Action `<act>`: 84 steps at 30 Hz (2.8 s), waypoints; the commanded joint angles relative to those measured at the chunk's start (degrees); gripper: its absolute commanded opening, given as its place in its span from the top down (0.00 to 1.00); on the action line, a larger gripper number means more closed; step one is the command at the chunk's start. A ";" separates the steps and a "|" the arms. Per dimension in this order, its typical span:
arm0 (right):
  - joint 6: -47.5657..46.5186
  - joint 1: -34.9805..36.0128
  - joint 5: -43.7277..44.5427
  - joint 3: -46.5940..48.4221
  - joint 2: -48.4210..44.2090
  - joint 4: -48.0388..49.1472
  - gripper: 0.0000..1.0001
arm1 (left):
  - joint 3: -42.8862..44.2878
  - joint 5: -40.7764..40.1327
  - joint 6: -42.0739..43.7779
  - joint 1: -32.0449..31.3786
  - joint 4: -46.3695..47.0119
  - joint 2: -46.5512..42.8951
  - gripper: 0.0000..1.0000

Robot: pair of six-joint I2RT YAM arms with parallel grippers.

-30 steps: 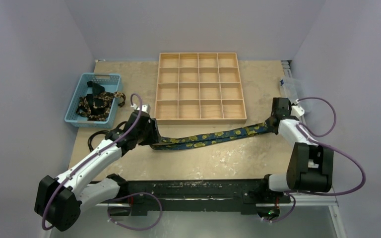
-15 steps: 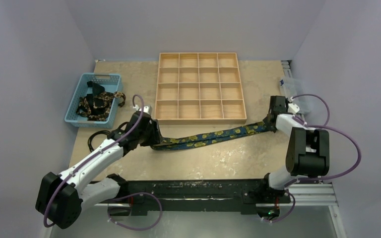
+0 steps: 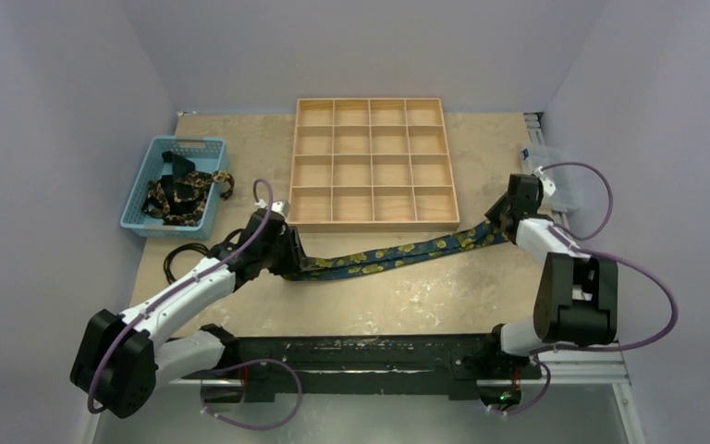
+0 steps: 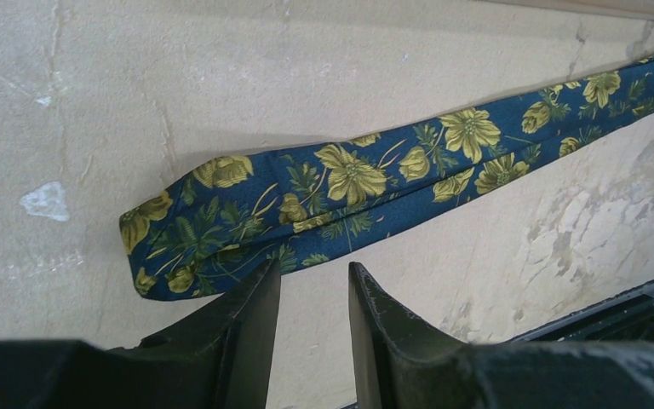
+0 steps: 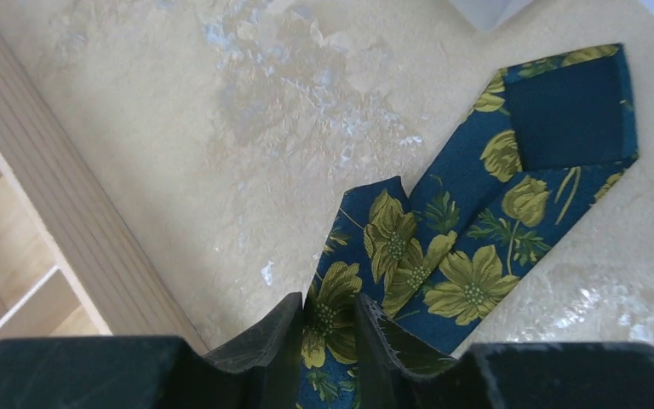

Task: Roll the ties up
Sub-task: Flatten out the tie at the center of the board.

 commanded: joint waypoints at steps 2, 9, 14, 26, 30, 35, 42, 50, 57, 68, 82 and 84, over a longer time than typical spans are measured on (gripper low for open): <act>0.49 0.04 -4.36 1.88 6.42 1.52 0.74 | 1.46 2.28 -2.23 -0.14 4.83 3.30 0.66; 5.80 -0.46 2.14 2.41 9.55 -4.80 0.73 | -0.71 -1.02 -5.97 -0.03 1.14 4.46 0.66; 9.84 -0.52 4.00 0.49 9.12 -9.72 0.73 | 0.10 -3.01 -6.43 0.27 -1.53 5.43 0.66; 8.63 -2.20 4.48 -2.67 -1.96 -15.36 0.74 | 4.26 -2.20 -0.85 -0.19 0.04 3.42 0.68; 2.61 -2.22 -2.15 -3.46 -8.74 -13.02 0.60 | 5.54 -8.07 5.67 -0.61 -5.69 -7.10 0.46; -4.71 -2.26 -7.66 -3.55 -17.92 -11.87 0.36 | 9.65 -12.76 7.17 -0.17 -10.64 -3.08 0.48; -9.81 0.44 -21.06 -2.86 -17.34 -12.15 0.37 | 9.35 -15.76 5.58 -0.13 -9.60 2.92 0.53; -8.33 5.65 -21.66 -3.90 -17.99 -10.82 0.37 | 10.22 -17.72 6.69 -0.15 -8.34 9.52 0.61; -8.42 6.00 -21.92 -4.56 -17.21 -10.18 0.38 | 11.83 -16.03 7.90 -0.10 -5.71 13.70 0.68; -8.02 5.99 -23.38 -4.95 -15.97 -8.51 0.41 | 9.67 -13.69 7.24 -0.20 -4.89 10.41 1.00; -7.55 16.12 -27.31 -1.90 -13.65 -8.77 0.47 | 3.21 -14.57 5.40 -1.98 -15.43 -2.96 1.00; -7.54 17.50 -27.58 -1.75 -12.87 -8.88 0.48 | 2.67 -16.17 4.54 -3.50 -17.06 -2.73 1.00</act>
